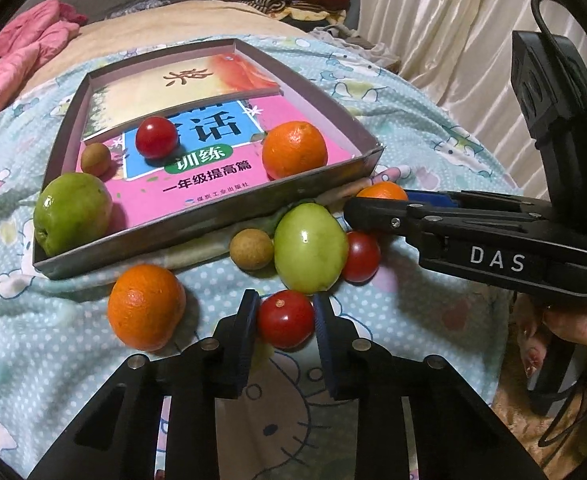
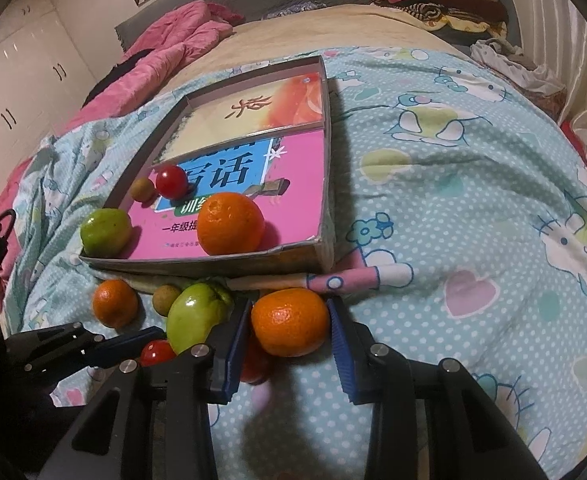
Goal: Organize fruits
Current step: 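Grasp a red cherry tomato with the left tool while the right tool grasps a tangerine, then carry the tomato with the left tool while the right tool carries the tangerine onto the book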
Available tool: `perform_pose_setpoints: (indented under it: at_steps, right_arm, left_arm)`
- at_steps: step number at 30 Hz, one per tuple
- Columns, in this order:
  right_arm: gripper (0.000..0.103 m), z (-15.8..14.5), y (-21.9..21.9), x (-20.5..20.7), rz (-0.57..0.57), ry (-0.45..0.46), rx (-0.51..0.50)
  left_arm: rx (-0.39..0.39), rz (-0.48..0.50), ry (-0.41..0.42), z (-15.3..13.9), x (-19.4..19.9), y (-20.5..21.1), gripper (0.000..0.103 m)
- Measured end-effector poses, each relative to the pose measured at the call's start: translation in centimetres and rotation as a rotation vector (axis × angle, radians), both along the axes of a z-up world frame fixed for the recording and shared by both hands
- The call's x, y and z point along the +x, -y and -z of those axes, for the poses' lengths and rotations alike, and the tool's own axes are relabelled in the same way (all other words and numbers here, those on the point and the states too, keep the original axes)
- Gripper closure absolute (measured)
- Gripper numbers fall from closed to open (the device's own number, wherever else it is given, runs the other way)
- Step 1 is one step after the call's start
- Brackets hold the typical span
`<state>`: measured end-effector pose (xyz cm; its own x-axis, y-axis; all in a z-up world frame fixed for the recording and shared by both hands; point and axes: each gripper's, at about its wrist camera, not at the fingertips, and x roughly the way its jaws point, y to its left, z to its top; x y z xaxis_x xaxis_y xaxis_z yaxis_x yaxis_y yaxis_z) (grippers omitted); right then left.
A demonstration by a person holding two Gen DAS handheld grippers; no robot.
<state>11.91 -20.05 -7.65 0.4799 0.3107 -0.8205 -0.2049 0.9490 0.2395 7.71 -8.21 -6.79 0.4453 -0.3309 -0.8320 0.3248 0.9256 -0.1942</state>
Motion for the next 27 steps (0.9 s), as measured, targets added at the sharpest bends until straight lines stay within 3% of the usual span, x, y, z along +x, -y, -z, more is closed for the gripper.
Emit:
perform_pose_setpoints:
  at_steps: [10, 20, 27]
  right_arm:
    - [0.065, -1.6, 1.4, -1.1, 0.015, 0.045, 0.130]
    - [0.065, -4.1, -0.4, -2.4, -0.069, 0.174, 0.130]
    - [0.065, -4.5, -1.1, -2.6, -0.106, 0.204, 0.110]
  left_arm:
    - [-0.060, -0.012, 0.019, -1.5, -0.7, -1.1, 0.075]
    - [-0.088, -0.050, 0.066, -3.4, -1.5, -2.6, 0.075]
    - [-0.091, -0.085, 0.123, -4.7, -1.6, -3.5, 0.075]
